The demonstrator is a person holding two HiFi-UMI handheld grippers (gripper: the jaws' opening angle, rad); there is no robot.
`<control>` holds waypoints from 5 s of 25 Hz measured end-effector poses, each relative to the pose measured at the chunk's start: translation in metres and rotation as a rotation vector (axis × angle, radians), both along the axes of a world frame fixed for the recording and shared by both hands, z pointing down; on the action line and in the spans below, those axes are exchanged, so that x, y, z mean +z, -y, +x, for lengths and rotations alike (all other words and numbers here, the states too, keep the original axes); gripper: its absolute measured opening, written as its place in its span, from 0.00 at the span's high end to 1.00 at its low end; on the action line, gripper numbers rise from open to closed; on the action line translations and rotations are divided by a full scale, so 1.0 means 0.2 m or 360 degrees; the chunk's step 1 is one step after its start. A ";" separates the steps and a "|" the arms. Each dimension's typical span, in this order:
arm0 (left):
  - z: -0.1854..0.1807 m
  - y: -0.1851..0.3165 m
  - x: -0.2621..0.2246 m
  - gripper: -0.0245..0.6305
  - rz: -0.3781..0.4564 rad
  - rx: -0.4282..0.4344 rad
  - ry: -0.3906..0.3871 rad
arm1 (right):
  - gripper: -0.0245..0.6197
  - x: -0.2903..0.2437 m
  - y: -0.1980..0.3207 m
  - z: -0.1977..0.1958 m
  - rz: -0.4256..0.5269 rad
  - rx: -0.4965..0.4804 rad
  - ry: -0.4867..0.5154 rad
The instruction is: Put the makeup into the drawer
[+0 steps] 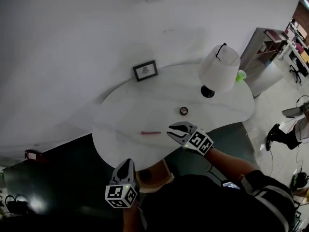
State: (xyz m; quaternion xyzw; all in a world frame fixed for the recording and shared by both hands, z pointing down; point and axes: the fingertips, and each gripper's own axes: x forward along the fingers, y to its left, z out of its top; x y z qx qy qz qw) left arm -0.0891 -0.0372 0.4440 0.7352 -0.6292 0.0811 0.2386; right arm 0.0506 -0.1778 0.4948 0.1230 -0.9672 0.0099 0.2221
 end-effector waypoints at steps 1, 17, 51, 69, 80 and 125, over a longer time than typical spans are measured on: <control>0.02 0.02 0.01 0.95 -0.0008 0.0009 0.0001 | 0.83 0.01 0.04 0.03 -0.0010 0.0016 -0.0004; 0.22 0.28 0.12 0.95 -0.0139 0.0168 -0.0053 | 0.63 0.51 0.79 0.34 -0.0135 0.0368 -0.0320; 0.19 0.06 0.15 0.95 -0.0176 0.0124 -0.0112 | 0.62 0.66 0.65 0.24 -0.0201 0.0308 -0.0468; -0.17 -0.24 0.04 0.95 -0.0041 0.0008 -0.0083 | 0.62 0.26 -0.24 -0.33 -0.0085 -0.0183 -0.0302; -0.23 -0.41 0.14 0.95 -0.0067 0.0093 -0.0074 | 0.62 0.28 -0.82 -0.50 -0.0075 -0.0409 -0.0324; -0.24 -0.66 0.77 0.95 -0.0379 0.0285 -0.0207 | 0.62 1.57 -1.34 -0.64 -0.0104 -0.0821 -0.0984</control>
